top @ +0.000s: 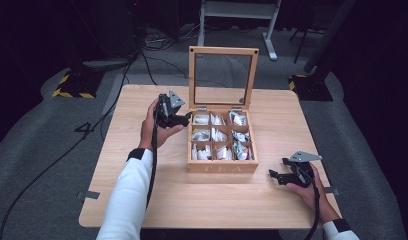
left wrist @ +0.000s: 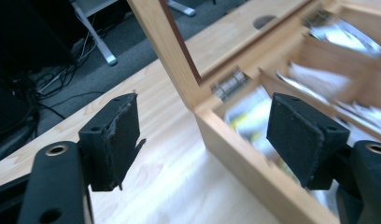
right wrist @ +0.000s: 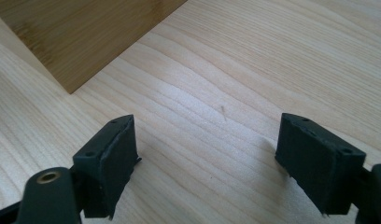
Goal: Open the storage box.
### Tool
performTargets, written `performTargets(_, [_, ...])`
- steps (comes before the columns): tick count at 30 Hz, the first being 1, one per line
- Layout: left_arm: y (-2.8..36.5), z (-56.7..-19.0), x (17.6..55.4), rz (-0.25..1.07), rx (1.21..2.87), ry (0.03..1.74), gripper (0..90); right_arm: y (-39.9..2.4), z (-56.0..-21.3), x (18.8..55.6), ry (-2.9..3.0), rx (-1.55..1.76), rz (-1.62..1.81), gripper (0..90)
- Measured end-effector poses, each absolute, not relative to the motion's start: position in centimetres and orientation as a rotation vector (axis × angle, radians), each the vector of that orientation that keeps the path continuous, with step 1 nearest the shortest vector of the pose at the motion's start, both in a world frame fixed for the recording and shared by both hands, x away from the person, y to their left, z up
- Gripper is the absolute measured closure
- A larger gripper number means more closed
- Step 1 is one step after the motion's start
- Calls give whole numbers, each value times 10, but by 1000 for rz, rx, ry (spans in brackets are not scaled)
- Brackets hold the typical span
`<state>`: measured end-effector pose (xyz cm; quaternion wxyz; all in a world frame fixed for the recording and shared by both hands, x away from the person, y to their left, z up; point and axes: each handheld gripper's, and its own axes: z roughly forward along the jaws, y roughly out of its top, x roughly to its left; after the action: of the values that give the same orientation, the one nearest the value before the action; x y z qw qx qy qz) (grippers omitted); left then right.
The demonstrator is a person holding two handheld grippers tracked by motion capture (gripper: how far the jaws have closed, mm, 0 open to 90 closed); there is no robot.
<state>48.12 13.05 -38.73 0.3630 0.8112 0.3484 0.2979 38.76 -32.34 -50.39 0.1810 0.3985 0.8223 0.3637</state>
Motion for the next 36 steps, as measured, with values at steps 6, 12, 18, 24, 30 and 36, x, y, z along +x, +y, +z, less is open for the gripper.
performTargets(6, [148,-386,441,751,2105,833,212,-324,-504,387,2320,1132,1023,205])
performTargets(12, [166,-397,414,723,2144,824,194,-324,-503,387,2321,1140,1014,206])
performTargets(18, [179,-415,390,736,2209,804,195,-325,-500,388,2324,1148,991,220])
performTargets(24, [188,-434,368,703,2237,801,193,-322,-479,379,2289,1092,1090,243])
performTargets(30, [196,-461,351,643,2256,833,184,-309,-458,371,2276,1010,1161,250])
performTargets(36, [200,-480,331,635,2296,836,186,-299,-437,367,2227,956,1240,271])
